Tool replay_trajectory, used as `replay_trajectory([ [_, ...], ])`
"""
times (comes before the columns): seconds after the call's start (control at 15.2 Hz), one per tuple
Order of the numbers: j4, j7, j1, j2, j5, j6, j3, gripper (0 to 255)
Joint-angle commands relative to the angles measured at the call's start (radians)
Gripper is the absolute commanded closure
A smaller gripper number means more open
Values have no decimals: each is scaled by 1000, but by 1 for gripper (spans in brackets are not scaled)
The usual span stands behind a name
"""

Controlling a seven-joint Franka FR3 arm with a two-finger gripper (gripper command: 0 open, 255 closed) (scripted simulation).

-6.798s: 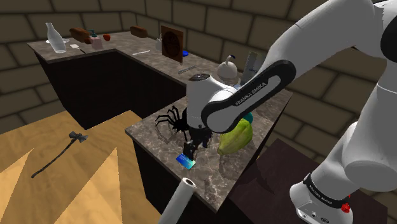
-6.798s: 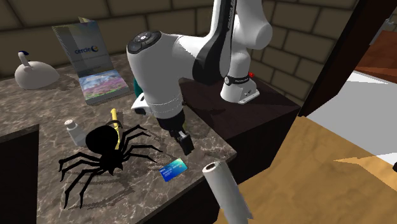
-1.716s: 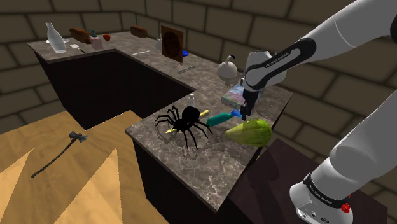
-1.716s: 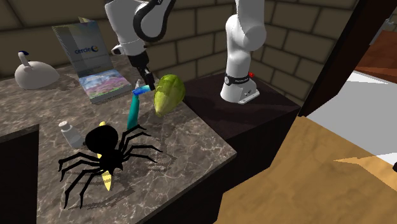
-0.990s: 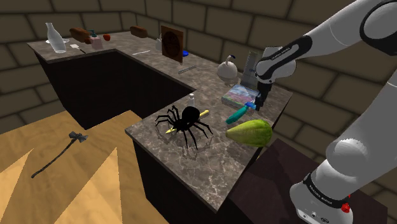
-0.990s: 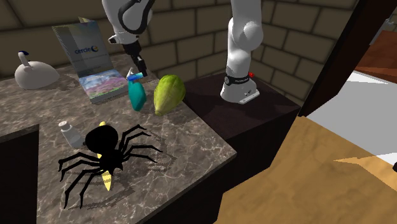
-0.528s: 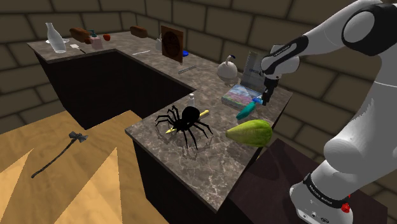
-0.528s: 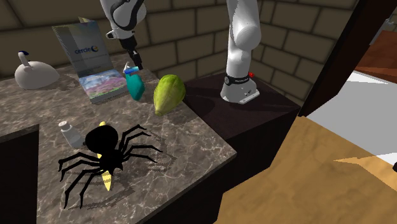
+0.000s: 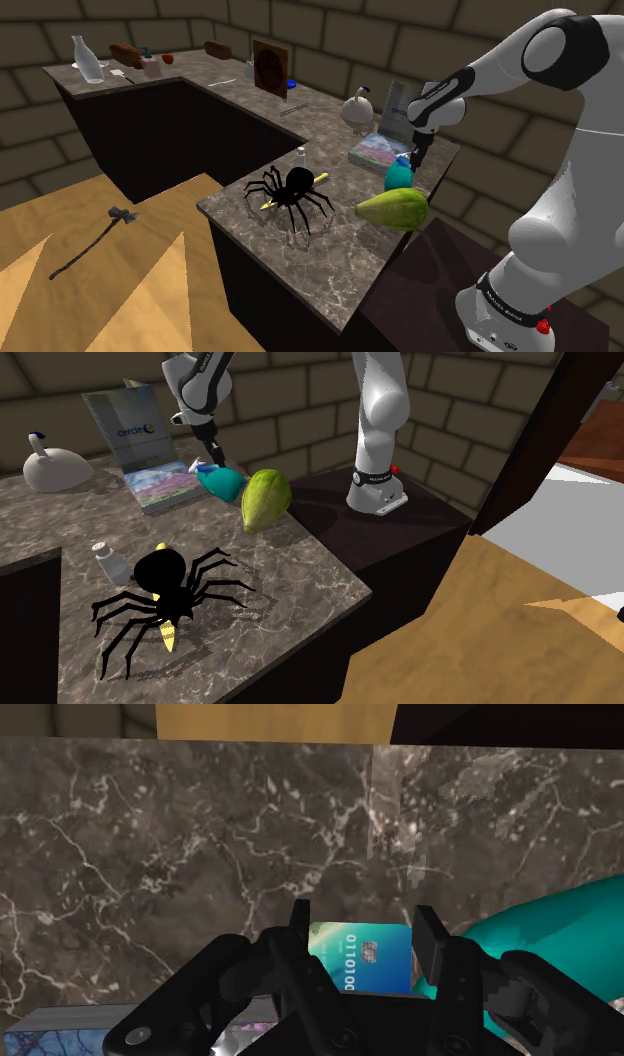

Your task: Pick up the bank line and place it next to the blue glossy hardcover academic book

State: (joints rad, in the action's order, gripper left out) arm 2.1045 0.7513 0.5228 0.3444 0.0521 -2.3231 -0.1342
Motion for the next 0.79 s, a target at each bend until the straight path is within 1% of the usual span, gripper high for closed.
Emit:
replay_trajectory([
  [0.0, 2, 0, 1, 19, -2, -21, 1, 255],
  [0.46, 2, 0, 6, 102, -10, -103, 6, 255],
  [0.73, 2, 0, 6, 102, -10, -103, 6, 255],
])
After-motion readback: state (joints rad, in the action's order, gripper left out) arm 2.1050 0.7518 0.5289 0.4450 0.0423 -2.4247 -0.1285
